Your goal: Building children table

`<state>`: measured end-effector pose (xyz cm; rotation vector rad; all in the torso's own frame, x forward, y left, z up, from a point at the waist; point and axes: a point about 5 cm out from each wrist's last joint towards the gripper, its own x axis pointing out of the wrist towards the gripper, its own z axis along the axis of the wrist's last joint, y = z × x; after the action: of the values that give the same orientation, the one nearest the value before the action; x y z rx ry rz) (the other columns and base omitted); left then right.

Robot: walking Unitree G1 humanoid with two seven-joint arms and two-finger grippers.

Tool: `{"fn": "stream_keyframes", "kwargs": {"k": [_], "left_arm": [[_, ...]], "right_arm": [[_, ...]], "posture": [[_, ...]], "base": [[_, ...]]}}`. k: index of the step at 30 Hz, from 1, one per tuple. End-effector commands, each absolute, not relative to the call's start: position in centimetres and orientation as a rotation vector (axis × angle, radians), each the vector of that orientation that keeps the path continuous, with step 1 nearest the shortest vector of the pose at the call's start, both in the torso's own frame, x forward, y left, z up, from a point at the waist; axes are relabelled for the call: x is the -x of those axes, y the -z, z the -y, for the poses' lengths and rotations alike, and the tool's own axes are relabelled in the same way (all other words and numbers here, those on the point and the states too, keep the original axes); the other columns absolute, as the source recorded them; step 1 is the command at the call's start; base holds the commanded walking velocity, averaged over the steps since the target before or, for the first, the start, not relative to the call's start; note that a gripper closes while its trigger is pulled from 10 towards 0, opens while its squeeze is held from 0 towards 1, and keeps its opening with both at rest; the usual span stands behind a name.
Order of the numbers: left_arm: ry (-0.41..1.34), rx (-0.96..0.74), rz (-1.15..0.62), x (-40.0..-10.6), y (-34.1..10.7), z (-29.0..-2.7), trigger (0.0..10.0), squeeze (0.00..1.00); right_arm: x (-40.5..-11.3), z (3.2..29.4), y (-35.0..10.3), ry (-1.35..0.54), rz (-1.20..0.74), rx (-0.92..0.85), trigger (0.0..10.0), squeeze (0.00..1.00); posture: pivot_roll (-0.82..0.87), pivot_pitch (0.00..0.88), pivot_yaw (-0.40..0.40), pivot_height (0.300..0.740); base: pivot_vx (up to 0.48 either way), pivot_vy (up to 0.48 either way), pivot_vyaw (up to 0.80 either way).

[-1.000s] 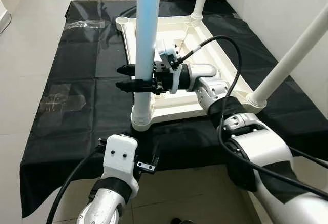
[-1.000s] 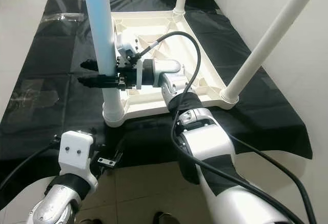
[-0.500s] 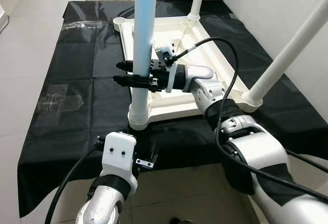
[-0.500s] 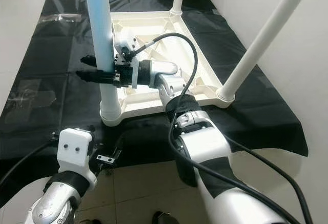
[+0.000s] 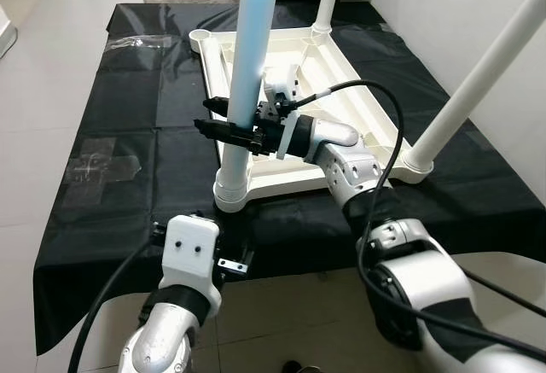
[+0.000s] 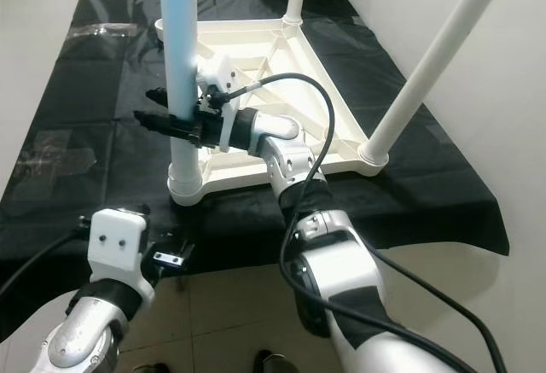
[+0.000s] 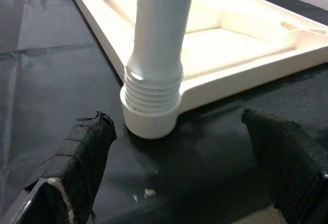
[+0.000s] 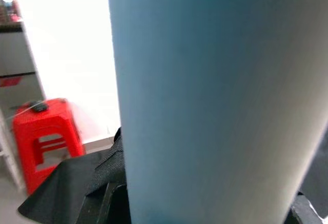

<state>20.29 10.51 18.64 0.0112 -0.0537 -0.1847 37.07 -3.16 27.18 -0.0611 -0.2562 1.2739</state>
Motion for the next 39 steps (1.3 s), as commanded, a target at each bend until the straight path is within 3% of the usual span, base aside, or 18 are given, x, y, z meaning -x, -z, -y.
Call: {"fn": "stream_keyframes", "kwargs": {"k": [1, 7, 11, 14, 20, 30, 34, 39], "left_arm": [[0.188, -0.022, 0.038, -20.5, -18.2, -10.7, 10.0, 0.0], [0.169, -0.037, 0.053, -20.9, -18.4, -11.4, 10.0, 0.0], [0.169, -0.041, 0.053, -20.9, -18.4, -11.4, 10.0, 0.0], [0.167, -0.046, 0.054, -21.2, -18.4, -11.7, 10.0, 0.0], [0.168, -0.048, 0.056, -21.3, -18.4, -11.7, 10.0, 0.0], [0.152, -0.071, 0.076, -22.2, -18.5, -12.5, 10.0, 0.0], [0.148, -0.075, 0.08, -22.3, -18.5, -12.6, 10.0, 0.0], [0.139, -0.082, 0.09, -22.4, -18.6, -12.9, 10.0, 0.0]], "right_arm": [[-38.0, 3.8, -23.7, -1.085, 0.076, 0.072, 10.0, 0.0], [-38.6, 4.0, -23.2, -0.812, 0.033, 0.012, 10.0, 0.0], [-38.5, 4.0, -23.2, -0.774, 0.031, -0.003, 10.0, 0.0], [-37.5, 4.2, -23.0, -0.626, 0.049, -0.003, 10.0, 0.0], [-37.3, 4.5, -23.0, -0.514, 0.053, -0.019, 10.0, 0.0], [-35.7, 3.7, -22.9, -0.086, 0.062, 0.04, 10.0, 0.0], [-35.4, 3.5, -22.8, -0.035, 0.053, 0.04, 10.0, 0.0], [-34.0, 2.8, -22.0, 0.193, -0.049, -0.068, 10.0, 0.0]], "posture": [[0.1, 0.222, -0.108, 0.74], [0.1, 0.218, -0.11, 0.74], [0.1, 0.218, -0.11, 0.74], [0.1, 0.219, -0.102, 0.74], [0.1, 0.216, -0.101, 0.74], [0.09, 0.196, -0.1, 0.74], [0.09, 0.191, -0.099, 0.74], [0.1, 0.18, -0.104, 0.74]], "base": [[0.0, 0.0, 0.0], [0.0, 0.0, 0.0], [0.0, 0.0, 0.0], [0.0, 0.0, 0.0], [0.0, 0.0, 0.0], [0.0, 0.0, 0.0], [0.0, 0.0, 0.0], [0.0, 0.0, 0.0]]}}
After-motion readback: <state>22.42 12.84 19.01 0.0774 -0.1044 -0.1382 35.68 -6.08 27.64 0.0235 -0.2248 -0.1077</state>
